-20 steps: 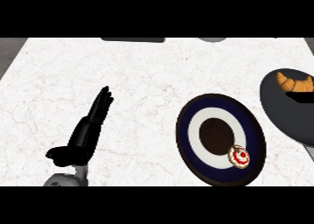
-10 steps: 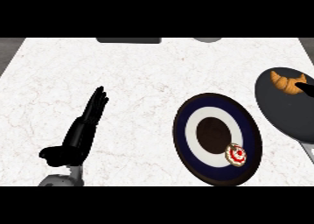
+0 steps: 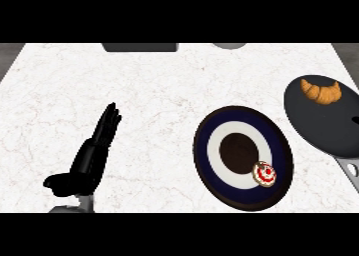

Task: Pick the croissant from the plate and place it in the pan

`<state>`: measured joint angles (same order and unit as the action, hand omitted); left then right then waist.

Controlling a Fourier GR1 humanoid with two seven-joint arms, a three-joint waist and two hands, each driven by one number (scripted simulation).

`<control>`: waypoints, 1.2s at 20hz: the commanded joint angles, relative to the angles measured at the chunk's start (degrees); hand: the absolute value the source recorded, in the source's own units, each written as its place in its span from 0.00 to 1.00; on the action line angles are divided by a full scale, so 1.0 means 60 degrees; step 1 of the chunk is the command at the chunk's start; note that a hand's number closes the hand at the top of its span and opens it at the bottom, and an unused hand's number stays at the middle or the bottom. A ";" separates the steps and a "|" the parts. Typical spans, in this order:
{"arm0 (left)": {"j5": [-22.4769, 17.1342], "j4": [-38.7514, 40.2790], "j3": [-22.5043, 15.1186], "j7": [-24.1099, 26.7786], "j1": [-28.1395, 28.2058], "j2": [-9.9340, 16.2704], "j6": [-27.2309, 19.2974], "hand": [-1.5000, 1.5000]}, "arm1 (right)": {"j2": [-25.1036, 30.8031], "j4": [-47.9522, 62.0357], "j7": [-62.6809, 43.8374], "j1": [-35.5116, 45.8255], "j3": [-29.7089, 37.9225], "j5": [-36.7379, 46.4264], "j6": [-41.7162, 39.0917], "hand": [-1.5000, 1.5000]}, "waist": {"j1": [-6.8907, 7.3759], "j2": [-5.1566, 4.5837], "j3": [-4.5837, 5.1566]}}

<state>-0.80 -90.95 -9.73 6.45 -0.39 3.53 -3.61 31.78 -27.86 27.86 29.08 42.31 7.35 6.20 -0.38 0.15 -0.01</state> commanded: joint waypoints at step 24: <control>0.0110 0.0357 0.0564 0.0314 -0.0132 -0.0121 0.0720 0.50 | -0.2144 -0.7531 -0.1234 -0.5531 -0.1382 -0.1380 -0.0946 0.00 | 0.0037 -0.0018 0.0005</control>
<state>0.07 -90.29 -6.99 6.43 -1.05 2.70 -0.83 20.67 -67.42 23.39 -1.78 34.88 -0.93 -1.72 -0.13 0.05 0.01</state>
